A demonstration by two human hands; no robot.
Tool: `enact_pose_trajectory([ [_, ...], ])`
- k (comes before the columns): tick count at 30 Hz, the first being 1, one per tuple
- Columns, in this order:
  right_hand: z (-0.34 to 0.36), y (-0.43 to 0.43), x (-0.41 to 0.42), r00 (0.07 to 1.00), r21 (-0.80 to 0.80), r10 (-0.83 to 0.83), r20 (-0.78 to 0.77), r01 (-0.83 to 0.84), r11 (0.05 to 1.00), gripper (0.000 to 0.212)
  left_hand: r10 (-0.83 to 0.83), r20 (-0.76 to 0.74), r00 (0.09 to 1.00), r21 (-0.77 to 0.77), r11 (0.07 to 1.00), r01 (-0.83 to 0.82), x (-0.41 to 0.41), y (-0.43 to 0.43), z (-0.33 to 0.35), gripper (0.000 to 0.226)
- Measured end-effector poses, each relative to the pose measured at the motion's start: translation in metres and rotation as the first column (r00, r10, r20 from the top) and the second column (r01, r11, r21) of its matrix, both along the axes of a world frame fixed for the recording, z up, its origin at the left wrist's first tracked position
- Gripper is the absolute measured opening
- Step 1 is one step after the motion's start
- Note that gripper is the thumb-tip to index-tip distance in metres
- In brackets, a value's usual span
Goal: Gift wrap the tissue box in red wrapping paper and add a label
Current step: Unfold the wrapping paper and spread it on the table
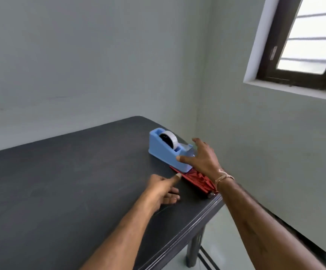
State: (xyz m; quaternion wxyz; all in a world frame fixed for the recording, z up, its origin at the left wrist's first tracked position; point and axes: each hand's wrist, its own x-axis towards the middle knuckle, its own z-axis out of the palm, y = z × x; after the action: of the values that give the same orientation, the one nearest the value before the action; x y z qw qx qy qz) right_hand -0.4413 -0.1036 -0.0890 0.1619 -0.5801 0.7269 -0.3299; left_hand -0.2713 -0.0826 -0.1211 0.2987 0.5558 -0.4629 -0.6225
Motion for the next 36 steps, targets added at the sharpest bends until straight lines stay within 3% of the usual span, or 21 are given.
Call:
enact_pose_trajectory([
  [3,-0.011,-0.022,-0.016,0.999,0.071,0.037,-0.001,-0.037,0.997,0.080,-0.017,0.005,1.000,0.014,1.000,0.017,-0.031,-0.015,-0.007,0.041],
  [7,-0.017,-0.033,-0.021,1.000,0.040,0.027,-0.001,-0.027,0.999,0.056,-0.007,0.105,0.994,-0.057,0.998,0.013,-0.051,-0.027,-0.013,0.028],
  [13,-0.016,-0.035,-0.025,0.998,-0.014,0.040,0.055,-0.039,0.999,0.060,-0.047,0.125,0.991,-0.024,0.998,0.051,-0.052,-0.034,-0.013,0.005],
  [16,-0.009,-0.035,-0.022,0.995,-0.014,0.023,0.102,-0.021,1.000,0.067,-0.067,0.106,0.992,0.005,0.998,0.067,-0.025,-0.032,-0.008,0.009],
  [19,-0.003,-0.029,-0.012,0.992,-0.010,-0.007,0.128,0.009,1.000,0.059,-0.057,0.130,0.990,-0.021,0.998,0.060,0.028,-0.025,-0.007,0.018],
  [24,-0.021,-0.003,0.016,0.979,-0.016,-0.054,0.197,0.059,0.998,0.047,0.080,0.139,0.987,-0.095,0.993,-0.068,0.149,0.011,-0.008,0.015],
  [26,-0.026,0.007,0.033,0.978,-0.081,-0.073,0.195,0.090,0.993,0.063,0.144,0.104,0.984,-0.107,0.985,-0.133,0.192,0.032,-0.007,0.015],
  [28,-0.027,0.019,0.056,0.991,-0.261,-0.116,0.063,0.129,0.957,0.078,0.152,0.073,0.986,-0.114,0.983,-0.143,0.217,0.046,-0.007,0.018],
  [30,-0.022,0.037,0.105,0.998,-0.411,-0.005,0.057,0.028,0.911,0.073,0.154,0.023,0.988,-0.132,0.980,-0.150,0.245,0.063,-0.005,0.028],
  [32,-0.021,0.052,0.149,0.939,-0.311,0.225,0.261,-0.138,0.940,0.064,0.138,-0.015,0.990,-0.147,0.979,-0.139,0.263,0.077,-0.002,0.030],
  [33,-0.021,0.059,0.169,0.853,-0.184,0.300,0.427,-0.243,0.952,0.063,0.129,-0.030,0.991,-0.160,0.978,-0.132,0.271,0.084,0.000,0.028],
  [36,-0.027,0.067,0.220,0.542,0.083,0.272,0.795,-0.542,0.836,0.060,0.132,-0.077,0.988,-0.206,0.968,-0.145,0.296,0.103,0.003,0.027],
])
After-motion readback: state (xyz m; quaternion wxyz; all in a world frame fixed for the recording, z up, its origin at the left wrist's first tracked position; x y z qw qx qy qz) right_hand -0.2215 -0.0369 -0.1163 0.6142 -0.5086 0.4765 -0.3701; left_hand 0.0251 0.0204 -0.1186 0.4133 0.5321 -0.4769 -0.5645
